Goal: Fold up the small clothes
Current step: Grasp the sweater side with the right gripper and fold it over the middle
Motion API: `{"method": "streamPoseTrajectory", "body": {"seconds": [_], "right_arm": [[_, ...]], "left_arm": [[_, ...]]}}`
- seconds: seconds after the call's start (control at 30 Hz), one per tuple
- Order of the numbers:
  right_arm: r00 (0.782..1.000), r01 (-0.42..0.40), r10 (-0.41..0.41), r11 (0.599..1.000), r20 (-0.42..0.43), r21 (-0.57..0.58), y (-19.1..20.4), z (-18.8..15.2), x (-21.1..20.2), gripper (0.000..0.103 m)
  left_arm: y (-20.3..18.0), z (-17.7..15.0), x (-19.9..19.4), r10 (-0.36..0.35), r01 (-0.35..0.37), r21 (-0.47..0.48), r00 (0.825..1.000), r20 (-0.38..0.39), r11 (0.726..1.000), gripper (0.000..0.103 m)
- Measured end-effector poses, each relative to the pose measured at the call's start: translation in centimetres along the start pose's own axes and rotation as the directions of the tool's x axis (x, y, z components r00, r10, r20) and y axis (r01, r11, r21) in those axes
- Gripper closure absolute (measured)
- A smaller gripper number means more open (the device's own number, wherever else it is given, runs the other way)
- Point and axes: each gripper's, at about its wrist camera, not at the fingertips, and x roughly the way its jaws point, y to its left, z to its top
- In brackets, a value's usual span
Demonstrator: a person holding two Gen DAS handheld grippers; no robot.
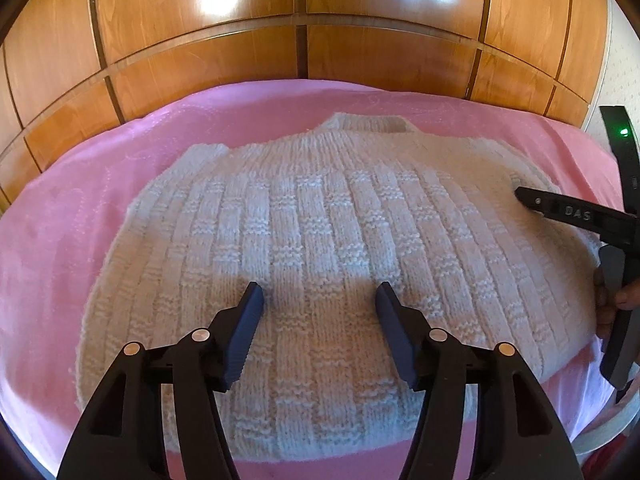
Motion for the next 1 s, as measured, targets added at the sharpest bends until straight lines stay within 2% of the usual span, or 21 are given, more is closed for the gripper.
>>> {"method": "streamPoseTrajectory", "body": {"seconds": [0.1,0.17,0.27,0.37,0.47,0.53,0.6,0.63,0.7,0.77,0.8,0.83,0.87,0.93,0.97,1.0], "right_arm": [[1.000,-0.028,0.028,1.000,0.003,0.005,-0.4,0.1,-1.4,0.011],[0.999,-0.027,0.027,0.999,0.030,0.017,-0.9,0.1,-2.5,0.003],[0.999,-0.040,0.037,0.995,0.040,0.086,-3.2,-0.5,-3.7,0.002],[0.996,-0.086,0.084,0.977,0.020,0.197,-6.2,-1.8,-3.9,0.002],[0.974,-0.216,0.225,0.919,0.011,0.329,-8.3,-3.9,-3.6,0.003],[0.956,-0.281,0.293,0.893,0.021,0.352,-8.5,-4.8,-4.0,0.003],[0.935,-0.338,0.354,0.875,0.019,0.348,-8.2,-5.5,-4.2,0.005],[0.928,-0.354,0.372,0.873,0.011,0.336,-7.7,-5.9,-4.3,0.007],[0.935,-0.339,0.355,0.894,-0.004,0.294,-6.8,-6.6,-4.7,0.016],[0.940,-0.322,0.340,0.904,-0.014,0.282,-6.4,-6.9,-4.9,0.039],[0.938,-0.327,0.346,0.901,-0.017,0.286,-6.3,-7.0,-4.9,0.045],[0.932,-0.341,0.363,0.892,-0.021,0.298,-6.2,-7.0,-4.9,0.061],[0.925,-0.352,0.378,0.882,-0.025,0.313,-6.1,-6.9,-5.0,0.069],[0.926,-0.352,0.376,0.882,-0.017,0.313,-5.5,-6.5,-5.6,0.074],[0.918,-0.375,0.396,0.872,-0.001,0.315,-5.0,-6.0,-5.9,0.075],[0.900,-0.422,0.435,0.849,0.033,0.317,-4.2,-5.2,-6.8,0.075]], "left_arm": [[0.2,0.0,0.0,0.006,-0.006,0.001,1.000,-0.001,1.000,0.039],[0.4,0.0,-0.1,0.007,-0.007,-0.004,1.000,0.001,1.000,0.037],[1.1,-0.1,-0.5,-0.012,0.012,-0.032,1.000,0.003,0.999,0.037],[1.7,-0.4,-1.2,-0.026,0.027,-0.064,1.000,0.003,0.998,0.037],[2.3,-0.7,-1.8,-0.060,0.060,-0.101,0.998,-0.002,0.993,0.037],[3.0,-1.0,-2.2,-0.075,0.075,-0.134,0.997,0.000,0.988,0.037],[3.6,-1.1,-2.7,-0.129,0.128,-0.160,0.992,0.000,0.979,0.037],[3.8,-1.1,-2.9,-0.151,0.150,-0.173,0.988,0.006,0.973,0.037],[3.9,-1.2,-3.1,-0.192,0.191,-0.176,0.981,0.012,0.966,0.044],[3.7,-1.2,-2.4,-0.237,0.230,-0.179,0.971,-0.018,0.957,0.056],[3.5,-1.3,-2.0,-0.253,0.244,-0.178,0.967,-0.028,0.953,0.057],[3.2,-1.3,-1.6,-0.259,0.249,-0.171,0.965,-0.039,0.953,0.058],[2.9,-1.3,-1.2,-0.249,0.239,-0.158,0.967,-0.047,0.958,0.058],[2.5,-1.3,-0.7,-0.235,0.225,-0.141,0.970,-0.056,0.964,0.059],[2.4,-1.2,-0.6,-0.235,0.225,-0.140,0.970,-0.056,0.964,0.059],[2.5,-1.1,-0.5,-0.241,0.231,-0.145,0.969,-0.056,0.962,0.059]]}}
